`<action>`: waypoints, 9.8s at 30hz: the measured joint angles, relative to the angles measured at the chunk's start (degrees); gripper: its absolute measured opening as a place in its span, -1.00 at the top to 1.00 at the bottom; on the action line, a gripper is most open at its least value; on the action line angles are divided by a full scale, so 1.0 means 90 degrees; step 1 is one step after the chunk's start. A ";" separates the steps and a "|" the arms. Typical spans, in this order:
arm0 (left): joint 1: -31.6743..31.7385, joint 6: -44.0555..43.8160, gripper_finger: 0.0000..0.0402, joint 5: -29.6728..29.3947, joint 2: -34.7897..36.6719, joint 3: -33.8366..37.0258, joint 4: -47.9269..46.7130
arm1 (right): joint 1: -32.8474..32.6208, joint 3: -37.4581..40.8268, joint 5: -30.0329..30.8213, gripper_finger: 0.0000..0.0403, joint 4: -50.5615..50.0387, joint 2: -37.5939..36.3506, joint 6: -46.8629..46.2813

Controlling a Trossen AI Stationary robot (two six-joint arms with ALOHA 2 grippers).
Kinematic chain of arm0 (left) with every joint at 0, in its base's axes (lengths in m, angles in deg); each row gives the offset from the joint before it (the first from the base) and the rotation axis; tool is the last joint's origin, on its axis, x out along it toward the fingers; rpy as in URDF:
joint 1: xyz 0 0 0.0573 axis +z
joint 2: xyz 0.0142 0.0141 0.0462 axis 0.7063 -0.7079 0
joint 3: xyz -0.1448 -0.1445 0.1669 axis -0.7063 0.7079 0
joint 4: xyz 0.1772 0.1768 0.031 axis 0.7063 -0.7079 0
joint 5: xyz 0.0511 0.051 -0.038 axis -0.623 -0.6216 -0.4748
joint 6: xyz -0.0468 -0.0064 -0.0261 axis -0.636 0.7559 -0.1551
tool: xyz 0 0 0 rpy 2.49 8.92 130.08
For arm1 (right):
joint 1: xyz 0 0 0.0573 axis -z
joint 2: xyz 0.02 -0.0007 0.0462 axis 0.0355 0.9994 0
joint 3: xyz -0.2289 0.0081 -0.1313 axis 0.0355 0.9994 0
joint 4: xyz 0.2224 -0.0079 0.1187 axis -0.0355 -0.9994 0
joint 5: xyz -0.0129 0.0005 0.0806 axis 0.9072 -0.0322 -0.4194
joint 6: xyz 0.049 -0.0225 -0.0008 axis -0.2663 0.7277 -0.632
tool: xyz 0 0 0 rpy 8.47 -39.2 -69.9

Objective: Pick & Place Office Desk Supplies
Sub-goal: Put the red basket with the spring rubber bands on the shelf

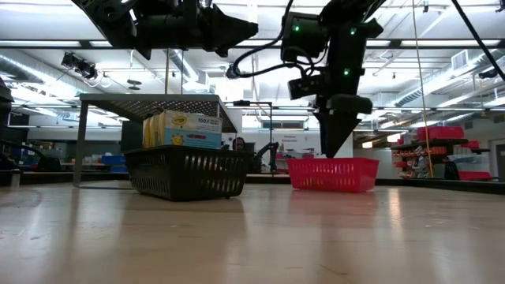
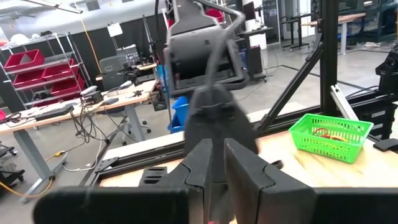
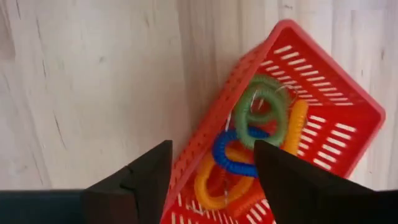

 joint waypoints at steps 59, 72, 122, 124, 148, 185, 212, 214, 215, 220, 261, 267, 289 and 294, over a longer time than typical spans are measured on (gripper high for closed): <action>-0.0033 0.0186 0.75 -0.0557 0.1937 -0.0007 -0.2740 | -0.0131 -0.1848 0.2516 0.96 -0.0385 -0.0017 0.1565; 0.0819 -0.0523 0.75 -0.0645 0.2934 0.0007 -0.4760 | 0.0176 -0.1857 0.1941 0.96 0.0255 -0.0017 0.2245; 0.3378 -0.1734 0.75 0.2183 0.6688 0.2433 -0.4319 | 0.0654 -0.3009 -0.1662 0.96 0.1682 0.0649 0.4591; 0.3376 -0.1726 0.75 0.2181 0.6688 0.2433 -0.4332 | 0.0622 -0.3007 -0.1786 0.96 0.1742 0.0700 0.4862; 0.3378 -0.1656 0.75 0.2186 0.6683 0.2433 -0.4333 | 0.0383 -0.3010 -0.1863 0.96 0.2128 0.0959 0.6565; 0.3378 -0.1550 0.75 0.2268 0.6688 0.2429 -0.4406 | 0.0220 -0.2999 -0.1219 0.33 0.3144 0.0959 0.6915; 0.3376 -0.2102 0.75 0.2380 0.6683 0.2429 -0.4561 | 0.0485 -0.3002 0.1168 0.98 0.2660 0.0950 0.5505; 0.3378 -0.2132 0.75 0.2380 0.6683 0.2429 -0.4573 | 0.0634 -0.3002 0.1135 0.99 0.2437 0.0950 0.5253; 0.3378 -0.2132 0.75 0.2380 0.6683 0.2429 -0.4575 | 0.0709 -0.3002 0.1114 0.99 0.2364 0.0950 0.5138; 0.3377 -0.2131 0.75 0.2330 0.6683 0.2429 -0.4533 | 0.1024 -0.3002 0.0141 0.99 0.2234 0.0950 0.4845; 0.2953 -0.2266 0.84 0.2611 0.6616 0.2429 -0.4625 | 0.0538 -0.2999 -0.2936 1.00 0.1672 0.1117 0.5003; 0.2430 -0.2045 0.98 0.2008 0.6139 0.2429 -0.4842 | 0.0493 -0.2999 -0.2621 1.00 0.1513 0.1120 0.4853; 0.1914 -0.1413 0.99 0.1796 0.5496 0.2081 -0.5535 | 0.0214 -0.2999 -0.2278 1.00 0.1337 0.1091 0.4850; 0.1914 -0.1337 0.99 0.0956 0.5469 0.2064 -0.5918 | 0.0214 -0.2999 -0.2278 1.00 0.1341 0.1088 0.4843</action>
